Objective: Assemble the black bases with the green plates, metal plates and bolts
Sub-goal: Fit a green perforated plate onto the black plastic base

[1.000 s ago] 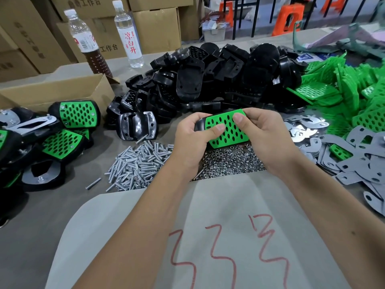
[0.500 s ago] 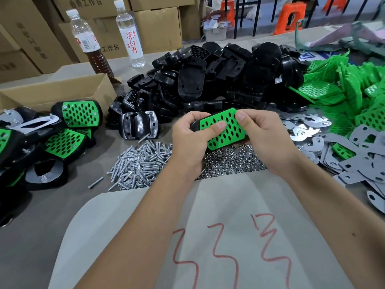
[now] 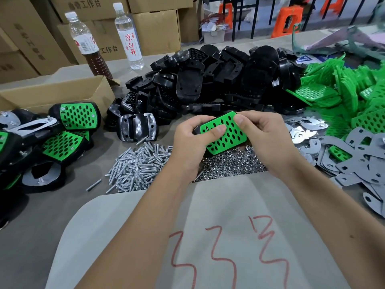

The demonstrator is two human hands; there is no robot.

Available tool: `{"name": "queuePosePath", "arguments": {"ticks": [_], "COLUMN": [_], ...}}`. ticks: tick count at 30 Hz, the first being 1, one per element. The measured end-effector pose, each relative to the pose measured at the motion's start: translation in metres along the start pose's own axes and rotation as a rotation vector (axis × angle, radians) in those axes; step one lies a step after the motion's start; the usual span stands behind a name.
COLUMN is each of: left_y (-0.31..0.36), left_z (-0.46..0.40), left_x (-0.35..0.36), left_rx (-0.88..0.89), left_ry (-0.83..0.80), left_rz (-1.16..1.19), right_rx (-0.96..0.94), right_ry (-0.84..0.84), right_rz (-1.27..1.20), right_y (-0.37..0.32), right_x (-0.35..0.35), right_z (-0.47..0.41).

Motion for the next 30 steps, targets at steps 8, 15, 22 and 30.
{"name": "queuePosePath", "arguments": {"ticks": [8,15,22,30], "left_y": [0.0,0.003,0.016,0.042], "left_z": [0.0,0.002,0.001,0.001], "left_x": [0.002,0.001,-0.004,-0.001], "left_rx": [-0.015,0.01,0.17,0.373], "left_ry": [0.024,0.03,0.057,-0.004], "left_rz": [0.09,0.19,-0.015,-0.27], "right_rx": [0.091,0.059,-0.1,-0.186], "right_ry": [-0.07,-0.165,-0.115,-0.063], "right_rz": [-0.16,-0.304,-0.174,-0.11], "right_y": [0.006,0.004,-0.01,-0.025], "right_x": [0.007,0.016,0.009,0.007], "right_z": [0.001,0.002,0.001,0.004]}}
Point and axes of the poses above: each hand's wrist, its own z-axis away from the middle knuckle, its own x-axis out of the palm, y = z × x, the point moved 10 cm from there along -z, towards the middle knuckle, and after that the axes turned 3 degrees about -z, right-handed, at the moved point
